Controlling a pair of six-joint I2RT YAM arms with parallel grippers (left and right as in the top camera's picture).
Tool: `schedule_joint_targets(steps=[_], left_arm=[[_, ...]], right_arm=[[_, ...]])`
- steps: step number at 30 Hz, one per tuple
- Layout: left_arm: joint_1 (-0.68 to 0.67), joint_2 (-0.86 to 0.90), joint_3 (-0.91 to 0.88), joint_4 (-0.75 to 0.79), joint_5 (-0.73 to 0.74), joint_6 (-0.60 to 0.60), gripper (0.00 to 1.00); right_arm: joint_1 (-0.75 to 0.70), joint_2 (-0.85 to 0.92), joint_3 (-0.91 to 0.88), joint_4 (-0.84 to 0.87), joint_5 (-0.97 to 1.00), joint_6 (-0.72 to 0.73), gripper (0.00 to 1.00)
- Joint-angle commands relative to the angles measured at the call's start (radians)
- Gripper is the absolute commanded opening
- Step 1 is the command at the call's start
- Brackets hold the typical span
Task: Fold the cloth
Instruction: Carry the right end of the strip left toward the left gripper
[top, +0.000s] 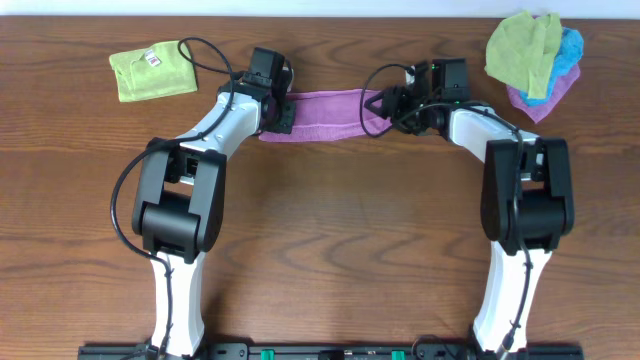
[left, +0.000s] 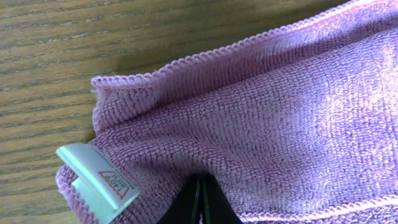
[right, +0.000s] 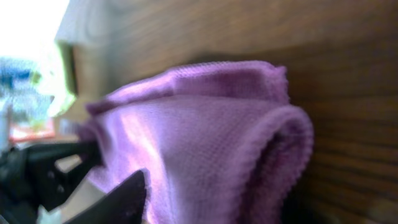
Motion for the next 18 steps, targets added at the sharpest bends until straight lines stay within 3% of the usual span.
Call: schedule_joint_targets(steps=[1,4,7,12,18], left_arm=[[-0.003,0.043,0.006,-0.013,0.003,0.018,0.06],[-0.003,0.043,0.006,-0.020,0.003,0.018,0.06],[-0.002,0.043,0.006,-0.036,-0.002,0.019,0.06],[-0.003,0.043,0.005,-0.080,-0.012,0.022,0.06],[-0.003,0.043,0.006,-0.123,-0.005,0.017,0.06]], right_arm=[[0.007,0.054,-0.019,-0.015,0.036,0.008,0.33],[0.000,0.054,-0.019,-0.015,0.035,0.008,0.13],[-0.006,0.054,-0.012,-0.016,0.024,0.008,0.01],[-0.014,0.040,0.035,-0.077,-0.007,0.003,0.02],[0.003,-0.044,0.098,-0.239,0.010,-0.109,0.01]])
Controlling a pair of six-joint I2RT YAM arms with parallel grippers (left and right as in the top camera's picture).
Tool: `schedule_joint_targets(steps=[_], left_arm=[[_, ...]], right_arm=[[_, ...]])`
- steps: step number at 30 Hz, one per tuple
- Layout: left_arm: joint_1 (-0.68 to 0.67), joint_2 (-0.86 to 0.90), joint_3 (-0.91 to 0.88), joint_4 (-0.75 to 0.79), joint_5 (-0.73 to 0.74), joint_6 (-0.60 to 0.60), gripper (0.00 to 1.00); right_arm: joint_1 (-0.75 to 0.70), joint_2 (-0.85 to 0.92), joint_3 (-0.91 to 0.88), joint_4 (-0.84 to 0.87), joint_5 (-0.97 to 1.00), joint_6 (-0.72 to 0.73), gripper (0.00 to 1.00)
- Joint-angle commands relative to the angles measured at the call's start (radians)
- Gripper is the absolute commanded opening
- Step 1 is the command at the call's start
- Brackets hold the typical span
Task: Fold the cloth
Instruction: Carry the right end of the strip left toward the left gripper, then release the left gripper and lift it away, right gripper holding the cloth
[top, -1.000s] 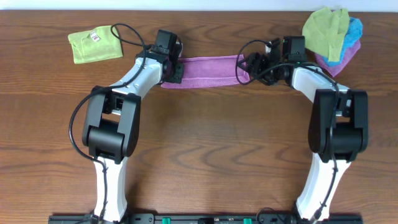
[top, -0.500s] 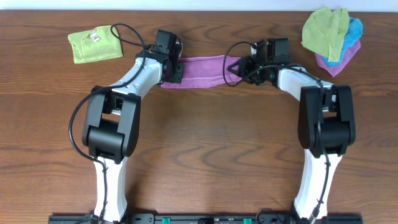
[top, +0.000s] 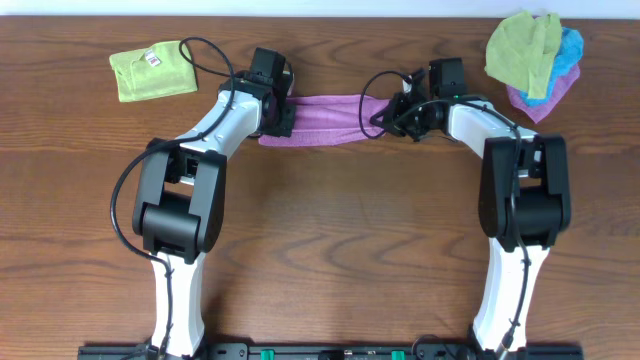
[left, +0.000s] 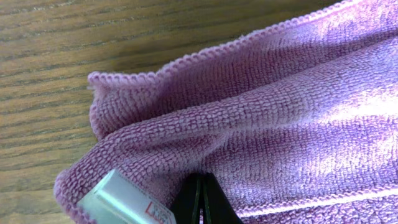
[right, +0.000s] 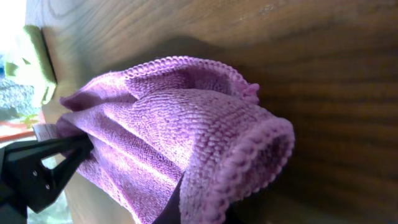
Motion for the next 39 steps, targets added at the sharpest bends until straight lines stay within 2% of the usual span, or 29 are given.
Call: schedule_joint_targets(steps=[1,9,19,28,34,39], left_arm=[[-0.002,0.043,-0.013,-0.044,0.014,0.014,0.06],[-0.042,0.042,-0.013,-0.084,0.061,-0.024,0.06],[-0.105,0.042,-0.012,-0.068,0.086,-0.047,0.06],[-0.069,0.014,-0.010,-0.065,0.079,-0.046,0.06],[-0.026,-0.095,-0.010,-0.059,0.080,-0.046,0.06],[-0.016,-0.272,-0.010,-0.040,0.080,-0.046,0.06]], right_arm=[[0.014,-0.082,0.031,-0.034,0.019,-0.086,0.02],[0.067,-0.200,0.034,-0.042,0.101,-0.107,0.01],[0.177,-0.200,0.034,-0.052,0.217,-0.117,0.01],[0.204,-0.200,0.034,-0.119,0.273,-0.137,0.01],[0.205,-0.200,0.034,-0.130,0.273,-0.140,0.01],[0.205,-0.200,0.034,-0.131,0.273,-0.140,0.02]])
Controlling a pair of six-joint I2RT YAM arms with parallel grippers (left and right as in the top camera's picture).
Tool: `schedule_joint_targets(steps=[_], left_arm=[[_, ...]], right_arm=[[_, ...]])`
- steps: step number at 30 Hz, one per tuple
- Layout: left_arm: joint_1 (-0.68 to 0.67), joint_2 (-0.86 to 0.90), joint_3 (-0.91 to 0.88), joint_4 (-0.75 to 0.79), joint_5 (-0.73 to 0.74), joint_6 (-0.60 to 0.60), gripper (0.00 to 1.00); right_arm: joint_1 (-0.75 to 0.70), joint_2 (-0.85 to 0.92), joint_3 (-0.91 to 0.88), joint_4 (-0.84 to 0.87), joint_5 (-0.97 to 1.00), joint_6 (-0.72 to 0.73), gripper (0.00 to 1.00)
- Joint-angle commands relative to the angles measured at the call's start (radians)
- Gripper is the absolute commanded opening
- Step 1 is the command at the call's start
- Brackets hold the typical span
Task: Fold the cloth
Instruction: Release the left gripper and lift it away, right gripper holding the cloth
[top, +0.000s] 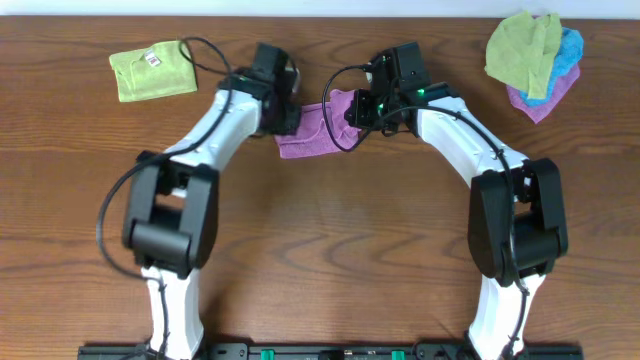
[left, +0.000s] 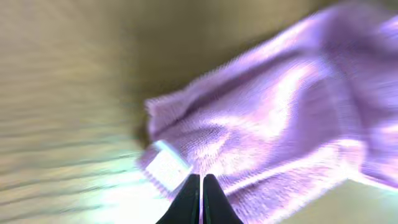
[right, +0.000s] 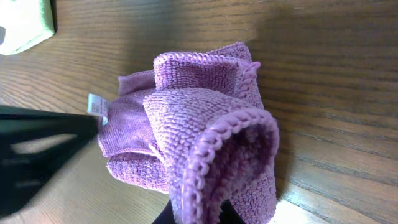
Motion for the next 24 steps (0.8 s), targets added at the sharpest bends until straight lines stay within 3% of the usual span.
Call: schedule_joint_targets(steps=[1,7,15,24], left_arm=[[-0.001,-0.166,0.007,0.015,-0.002,-0.008,0.06],[0.103,-0.379,0.007,-0.019,-0.084,-0.031,0.06],[0.379,-0.406,0.003,-0.196,0.117,-0.037,0.06],[0.409,-0.406,0.003,-0.208,0.166,-0.037,0.06]], right_arm=[[-0.002,-0.013,0.010,-0.005,0.006,-0.018,0.01],[0.019,-0.013,0.010,0.004,0.002,-0.036,0.02],[0.108,-0.012,0.010,0.034,0.077,-0.104,0.02],[0.158,0.051,0.010,0.082,0.172,-0.076,0.01]])
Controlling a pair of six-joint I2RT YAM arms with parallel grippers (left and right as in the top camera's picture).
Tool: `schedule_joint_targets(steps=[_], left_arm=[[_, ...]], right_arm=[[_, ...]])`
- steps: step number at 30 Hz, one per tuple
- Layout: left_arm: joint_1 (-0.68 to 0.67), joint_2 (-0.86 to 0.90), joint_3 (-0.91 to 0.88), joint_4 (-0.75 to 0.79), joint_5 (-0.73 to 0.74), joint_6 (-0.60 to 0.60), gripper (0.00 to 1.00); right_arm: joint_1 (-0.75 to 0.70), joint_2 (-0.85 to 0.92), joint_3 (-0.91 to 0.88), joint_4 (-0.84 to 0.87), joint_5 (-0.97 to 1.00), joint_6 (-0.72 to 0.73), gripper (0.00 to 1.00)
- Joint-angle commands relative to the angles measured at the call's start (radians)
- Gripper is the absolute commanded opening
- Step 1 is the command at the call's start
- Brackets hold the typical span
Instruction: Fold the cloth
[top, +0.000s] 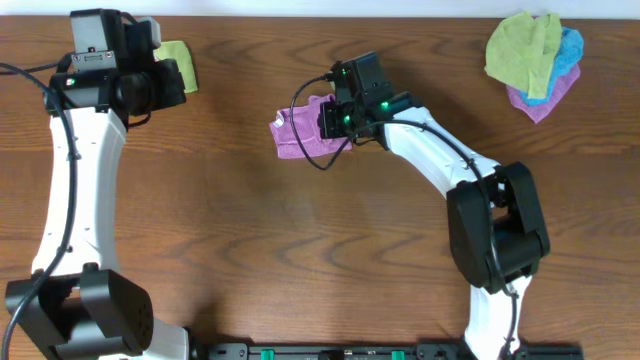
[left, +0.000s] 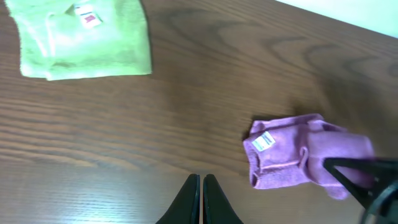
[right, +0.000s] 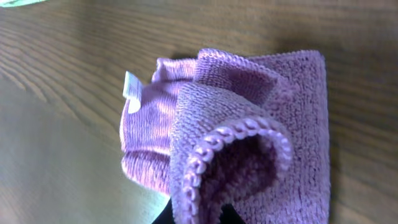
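The purple cloth (top: 298, 135) lies bunched and doubled over on the wooden table, its white tag (left: 263, 141) facing up at its left end. My right gripper (top: 337, 122) is at the cloth's right side, shut on a hemmed edge that loops up over the fingers (right: 194, 214). That same cloth (left: 292, 158) shows in the left wrist view, with the right gripper's dark fingers (left: 356, 177) on its right part. My left gripper (left: 201, 186) is shut with nothing in it. It hangs well above the table at the far left (top: 165, 80), far from the cloth.
A folded green cloth (left: 84, 37) lies at the table's back left, partly under the left arm in the overhead view (top: 183, 52). A pile of green, blue and purple cloths (top: 530, 55) sits at the back right corner.
My left gripper has let go of the cloth's left end and now stands shut and empty, high by the green cloth. The right gripper has moved its end a little further left.
Both grippers held the purple cloth stretched as a strip, one at each end. Then the right gripper had brought its end over towards the left one, halving the strip. Now only the right gripper holds the doubled cloth.
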Motion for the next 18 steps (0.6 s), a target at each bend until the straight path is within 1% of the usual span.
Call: schedule_joint_targets(steps=[1,4,18], left_arm=[[0.001,-0.003,0.003,0.000,0.035,-0.010,0.06],[0.001,-0.003,0.003,0.000,0.035,-0.011,0.06],[0.001,-0.003,0.003,0.015,0.035,-0.011,0.06]], right_arm=[[0.012,0.046,0.010,0.021,0.060,0.018,0.01],[0.017,0.053,0.010,0.055,0.063,0.024,0.02],[0.073,0.053,0.010,0.059,0.100,0.019,0.02]])
